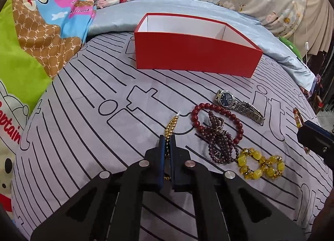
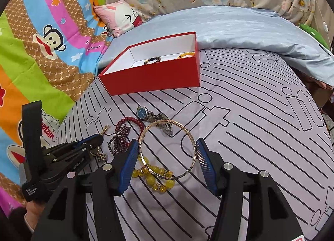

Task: Organize jewelry
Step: 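Carry the bangle and chain into the red box and open both tools, then withdraw both tools from the box toward the remaining jewelry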

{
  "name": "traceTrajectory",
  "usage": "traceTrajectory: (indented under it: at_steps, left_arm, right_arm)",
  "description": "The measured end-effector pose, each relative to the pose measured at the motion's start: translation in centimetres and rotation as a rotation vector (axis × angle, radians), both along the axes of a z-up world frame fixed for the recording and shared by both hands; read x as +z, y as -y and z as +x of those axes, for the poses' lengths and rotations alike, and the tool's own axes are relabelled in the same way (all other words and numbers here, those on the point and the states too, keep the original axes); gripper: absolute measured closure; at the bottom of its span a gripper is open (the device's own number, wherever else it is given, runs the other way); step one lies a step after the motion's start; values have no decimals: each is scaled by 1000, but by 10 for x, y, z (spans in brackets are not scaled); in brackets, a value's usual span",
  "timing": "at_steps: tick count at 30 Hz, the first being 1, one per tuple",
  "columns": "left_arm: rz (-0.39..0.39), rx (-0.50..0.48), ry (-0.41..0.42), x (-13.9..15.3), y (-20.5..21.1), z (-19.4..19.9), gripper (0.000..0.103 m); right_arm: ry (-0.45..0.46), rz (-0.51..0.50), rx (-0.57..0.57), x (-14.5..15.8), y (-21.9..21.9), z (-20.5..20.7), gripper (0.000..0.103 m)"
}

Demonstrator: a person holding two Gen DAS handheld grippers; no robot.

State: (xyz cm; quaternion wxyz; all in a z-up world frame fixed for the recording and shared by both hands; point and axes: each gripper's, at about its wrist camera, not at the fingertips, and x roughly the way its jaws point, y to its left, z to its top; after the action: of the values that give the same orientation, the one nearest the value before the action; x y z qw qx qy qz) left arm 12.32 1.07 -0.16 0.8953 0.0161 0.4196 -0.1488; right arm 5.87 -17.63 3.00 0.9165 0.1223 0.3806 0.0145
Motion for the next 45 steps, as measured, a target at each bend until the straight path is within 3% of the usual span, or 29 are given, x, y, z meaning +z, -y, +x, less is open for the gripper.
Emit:
traceTrajectory:
  at_steps: [15, 21, 25, 32, 40, 42, 43, 44, 45]
  left_arm:
    - [-118, -34, 82, 75, -11, -12, 100]
    - [-106, -40, 178, 119, 1, 26, 100]
    - [-91, -38, 207, 132, 15, 68, 100]
    - [-64, -33, 164, 114, 36, 129, 100]
    - [-33, -27, 107, 77, 53, 165, 99]
    - [-27, 6, 98, 71, 52, 170, 84]
    - [-21, 27, 99, 69, 51, 170, 59]
    - [-20, 49, 115, 70, 47, 168, 46]
    - [-23, 57, 135, 72, 44, 164, 45]
  right_arm:
    - [68, 8, 34, 33, -2, 3, 48]
    - [122, -1, 59, 65, 5, 43, 48]
    - [142, -10, 65, 79, 8, 85, 48]
    - [99, -12, 57, 65, 16, 156, 48]
    - [45, -54, 64, 33, 14, 194, 48]
    - [49, -73, 44, 29, 15, 196, 46]
    - [53, -71, 43, 29, 16, 196, 44]
    - [56, -66, 38, 30, 18, 195, 41]
    - [63, -63, 31, 32, 19, 192, 39]
